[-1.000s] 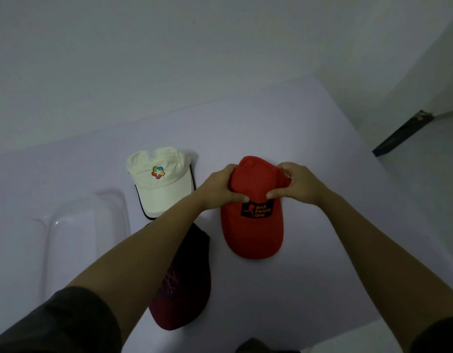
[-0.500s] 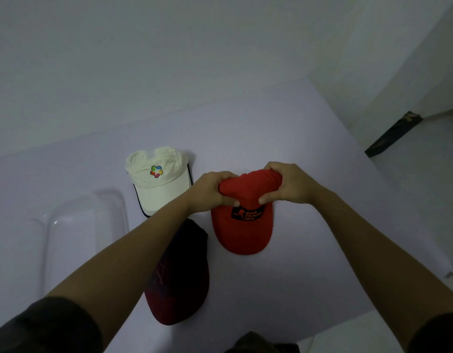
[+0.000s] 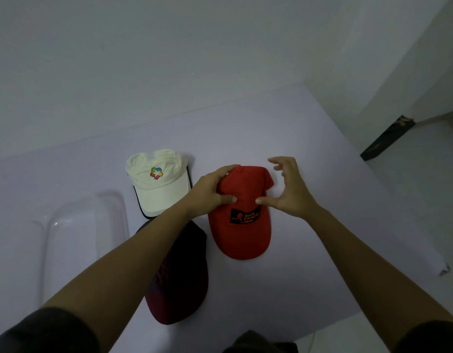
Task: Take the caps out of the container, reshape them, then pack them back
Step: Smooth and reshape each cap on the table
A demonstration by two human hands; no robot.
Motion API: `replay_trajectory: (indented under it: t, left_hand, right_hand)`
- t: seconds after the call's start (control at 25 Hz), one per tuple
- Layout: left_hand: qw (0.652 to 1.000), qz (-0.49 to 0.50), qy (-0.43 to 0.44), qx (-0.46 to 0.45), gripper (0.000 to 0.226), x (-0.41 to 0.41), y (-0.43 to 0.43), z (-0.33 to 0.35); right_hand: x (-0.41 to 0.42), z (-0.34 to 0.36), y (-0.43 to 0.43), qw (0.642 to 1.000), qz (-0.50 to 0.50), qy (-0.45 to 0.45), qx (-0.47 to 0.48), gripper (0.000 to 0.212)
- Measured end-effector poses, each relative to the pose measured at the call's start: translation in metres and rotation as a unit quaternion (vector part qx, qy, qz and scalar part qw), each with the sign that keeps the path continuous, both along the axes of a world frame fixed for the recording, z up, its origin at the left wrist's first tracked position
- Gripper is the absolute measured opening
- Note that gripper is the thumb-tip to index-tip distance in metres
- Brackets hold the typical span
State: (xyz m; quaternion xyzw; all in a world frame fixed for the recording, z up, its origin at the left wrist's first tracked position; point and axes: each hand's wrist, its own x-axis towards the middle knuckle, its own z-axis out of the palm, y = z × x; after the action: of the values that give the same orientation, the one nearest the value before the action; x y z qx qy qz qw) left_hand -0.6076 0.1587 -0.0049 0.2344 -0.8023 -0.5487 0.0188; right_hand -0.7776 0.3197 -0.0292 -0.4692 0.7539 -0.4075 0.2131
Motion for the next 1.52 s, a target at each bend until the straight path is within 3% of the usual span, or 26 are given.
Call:
replay_trajectory:
  t: [0.12,0.28,0.44,0.6,0.8,0.88,1.04,1.32,1.4,1.52]
  left_hand:
    - [0.999,-0.007,0.006,-0.043,0.069,-0.001,0.001,0.001]
    - [0.998,-0.014,0.01,-0.052,0.062,-0.001,0.002,0.005]
    - [0.998,-0.015,0.019,-0.063,0.063,0.0,0.002,0.005]
    - [0.995,-0.008,0.017,-0.1,0.064,0.002,0.002,0.001]
    - [0.994,-0.015,0.026,-0.11,0.051,0.003,0.001,-0.002]
    - [0.994,-0.014,0.031,-0.102,0.051,0.002,0.003,-0.003]
    - [0.996,0.014,0.027,-0.079,0.052,-0.001,0.001,-0.002]
    - [0.993,0.105,-0.022,-0.049,0.061,0.009,-0.005,-0.014]
    - [0.992,0.125,-0.034,0.001,0.071,0.011,0.001,-0.019]
    - [0.982,0.164,-0.033,0.086,0.064,0.01,0.013,-0.015]
  right_hand:
    - [0.004,-0.007,0.008,0.999,0.033,0.01,0.017,0.069]
    - [0.006,-0.007,0.007,0.999,0.034,0.005,-0.003,0.078]
    - [0.005,-0.004,0.003,0.997,0.066,0.009,0.026,0.061]
    - [0.003,-0.005,0.001,0.996,0.081,-0.04,0.024,0.028]
    - [0.006,0.001,0.0,0.986,0.077,-0.135,0.053,0.027]
    - [0.013,-0.001,-0.002,0.987,0.041,-0.15,0.049,0.011]
    - [0.029,-0.01,-0.009,0.983,-0.047,-0.177,0.023,0.033]
    - [0.045,-0.007,-0.023,0.937,-0.204,-0.26,-0.114,0.038]
    - [0.047,-0.002,-0.027,0.931,-0.224,-0.25,-0.143,0.038]
    - [0.046,0.003,-0.03,0.928,-0.247,-0.223,-0.169,0.038]
